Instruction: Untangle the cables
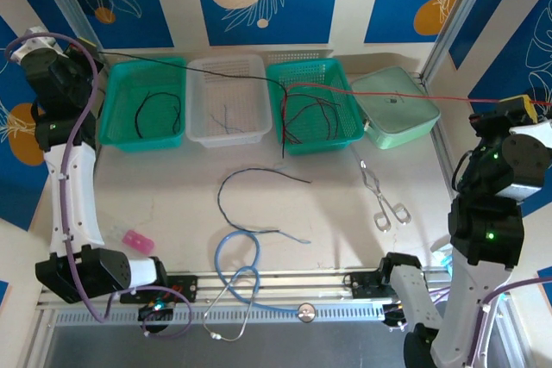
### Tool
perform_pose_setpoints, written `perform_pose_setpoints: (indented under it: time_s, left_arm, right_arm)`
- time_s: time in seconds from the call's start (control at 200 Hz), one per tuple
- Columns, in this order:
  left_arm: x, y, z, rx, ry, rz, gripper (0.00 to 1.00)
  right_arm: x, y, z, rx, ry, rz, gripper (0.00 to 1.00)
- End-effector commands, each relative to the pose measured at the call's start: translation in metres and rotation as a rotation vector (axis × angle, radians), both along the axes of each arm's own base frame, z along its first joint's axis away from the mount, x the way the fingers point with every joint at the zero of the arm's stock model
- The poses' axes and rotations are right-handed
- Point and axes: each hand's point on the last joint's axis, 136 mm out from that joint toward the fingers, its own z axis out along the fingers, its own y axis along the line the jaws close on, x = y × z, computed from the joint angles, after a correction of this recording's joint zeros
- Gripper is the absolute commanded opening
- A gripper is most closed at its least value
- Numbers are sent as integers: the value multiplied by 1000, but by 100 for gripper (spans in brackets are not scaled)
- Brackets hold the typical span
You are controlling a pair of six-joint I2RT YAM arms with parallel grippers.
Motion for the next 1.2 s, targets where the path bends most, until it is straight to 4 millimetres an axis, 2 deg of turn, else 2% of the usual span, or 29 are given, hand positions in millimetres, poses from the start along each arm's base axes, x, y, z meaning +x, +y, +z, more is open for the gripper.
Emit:
perform_pose_setpoints:
  time_s: [0.0,0.135,0.29,0.38,0.555,0.76,0.87,0.98,1.196]
  left_arm:
    - [-1,18,16,-45,-79,67,0]
    - [-1,34,9,-73,-90,144,0]
    - [4,54,-12,-100,-65,212,0]
    - [7,53,-12,-132,-83,178,0]
    - [4,15,35,-108,-192,4,0]
    - [-1,0,91,-78,-297,-76,0]
    - [-8,1,124,-60,-373,-67,0]
    - [-16,13,149,-61,-436,7,0]
    - [-10,21,193,-35,-519,35,0]
  right_arm:
    - [-15,-11,2,-26,7,-92,0]
    - [-15,-16,0,-58,37,-119,0]
    - [-5,-25,-9,-66,99,-148,0]
    - [-2,-26,-14,-38,93,-128,0]
    - [9,-17,-22,-1,93,-45,0]
    - [19,-10,-28,30,92,16,0]
    - [22,-8,-30,58,86,41,0]
    - [28,-5,-29,71,81,70,0]
    - [36,1,-25,77,78,120,0]
